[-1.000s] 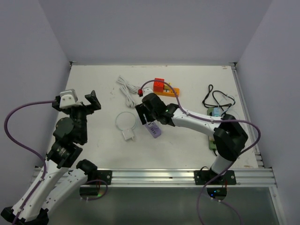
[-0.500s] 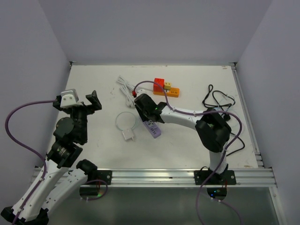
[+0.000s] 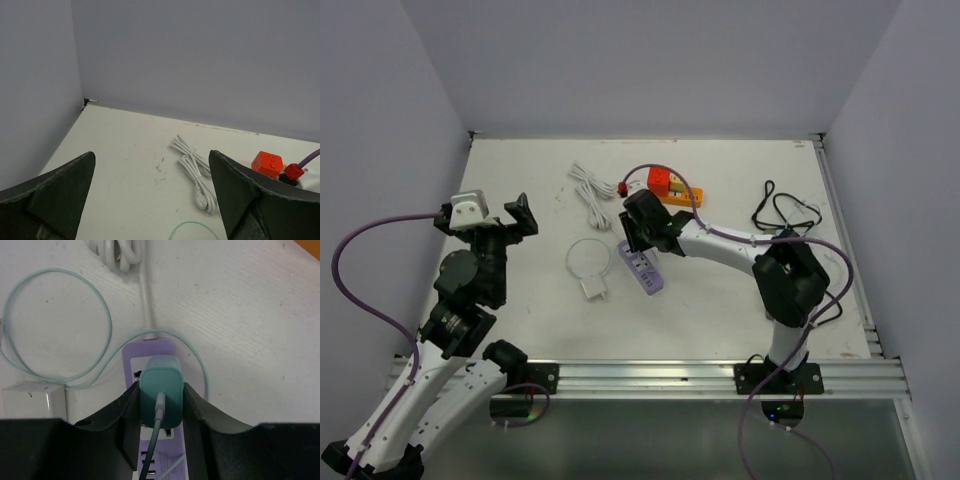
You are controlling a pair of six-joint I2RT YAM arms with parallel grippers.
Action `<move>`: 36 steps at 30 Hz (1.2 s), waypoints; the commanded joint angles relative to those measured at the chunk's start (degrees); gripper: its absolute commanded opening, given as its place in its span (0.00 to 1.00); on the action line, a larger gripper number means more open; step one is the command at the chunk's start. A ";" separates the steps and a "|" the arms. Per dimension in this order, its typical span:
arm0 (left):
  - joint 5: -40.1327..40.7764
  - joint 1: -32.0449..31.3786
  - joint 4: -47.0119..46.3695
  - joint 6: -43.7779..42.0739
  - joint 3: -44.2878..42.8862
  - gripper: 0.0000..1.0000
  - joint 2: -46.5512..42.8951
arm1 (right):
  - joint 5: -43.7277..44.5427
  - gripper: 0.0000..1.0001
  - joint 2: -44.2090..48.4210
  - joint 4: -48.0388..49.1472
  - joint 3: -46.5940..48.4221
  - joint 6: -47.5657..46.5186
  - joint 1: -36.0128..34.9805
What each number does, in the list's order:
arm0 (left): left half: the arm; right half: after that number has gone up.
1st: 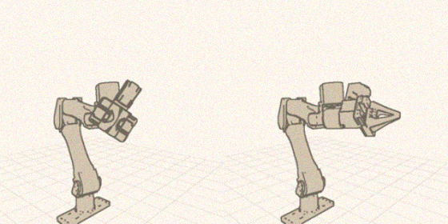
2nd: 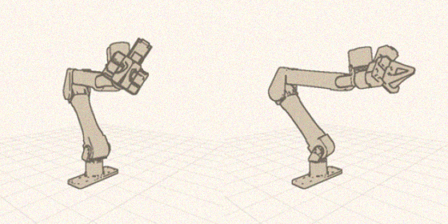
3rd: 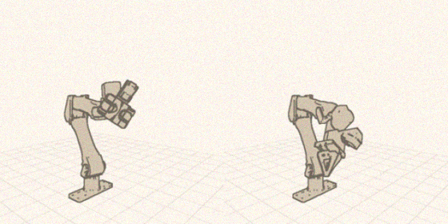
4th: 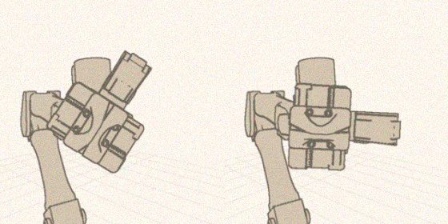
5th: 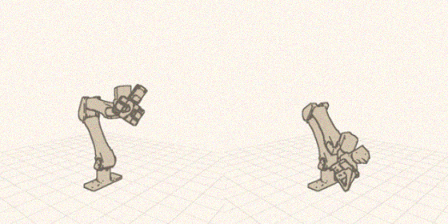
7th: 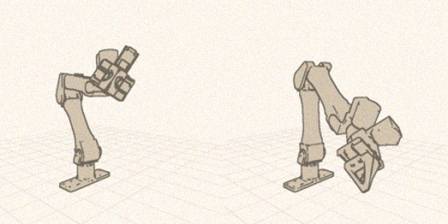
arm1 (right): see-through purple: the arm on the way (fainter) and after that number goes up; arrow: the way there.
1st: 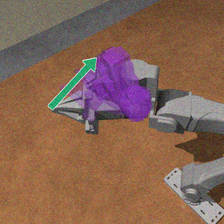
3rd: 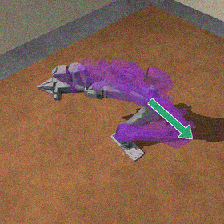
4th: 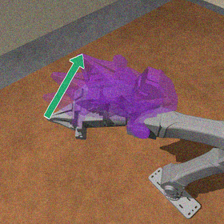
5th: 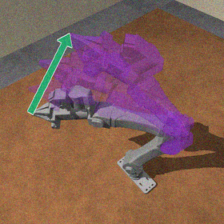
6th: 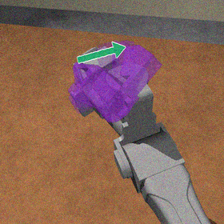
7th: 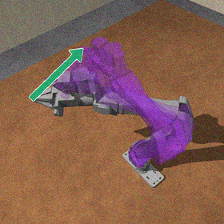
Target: Pull the plug off the socket
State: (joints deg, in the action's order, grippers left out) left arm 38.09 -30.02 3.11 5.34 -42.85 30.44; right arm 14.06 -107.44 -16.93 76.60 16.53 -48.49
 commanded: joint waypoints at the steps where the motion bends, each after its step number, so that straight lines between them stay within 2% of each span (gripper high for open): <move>1: -0.56 0.23 0.49 -0.33 -1.27 1.00 0.33 | -10.18 0.00 6.88 5.48 -3.72 6.91 4.89; 6: -0.73 0.31 0.49 -0.42 -1.27 1.00 0.33 | -18.44 0.00 8.30 8.49 -6.55 9.74 8.76; 12: -0.64 0.31 0.49 -0.51 -1.27 1.00 0.33 | -20.39 0.00 12.25 12.53 -9.36 9.83 9.38; 15: -0.64 0.31 0.40 -0.51 -1.36 1.00 0.41 | -17.51 0.00 16.28 11.66 -10.06 8.52 9.38; 19: -0.73 0.23 0.49 -0.51 -1.27 1.00 0.33 | -8.72 0.02 21.56 6.57 -11.90 5.53 10.08; 27: -1.26 0.23 0.49 -0.42 -1.36 1.00 0.33 | -10.80 0.04 27.19 9.10 -24.81 7.37 17.20; 32: -1.52 0.23 0.49 -0.42 -1.36 1.00 0.68 | -13.36 0.06 26.67 13.76 -29.39 10.18 20.53; 35: -1.44 0.23 0.49 -0.42 -1.36 1.00 0.68 | -13.89 0.09 26.14 16.31 -31.77 11.68 22.03; 36: -1.44 0.31 0.49 -0.34 -1.27 1.00 0.68 | -14.76 0.14 25.96 18.05 -32.99 12.03 22.56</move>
State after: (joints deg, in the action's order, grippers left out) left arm 37.43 -30.02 3.16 5.32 -42.85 30.81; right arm 1.30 -81.36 -6.59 45.01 26.15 -27.20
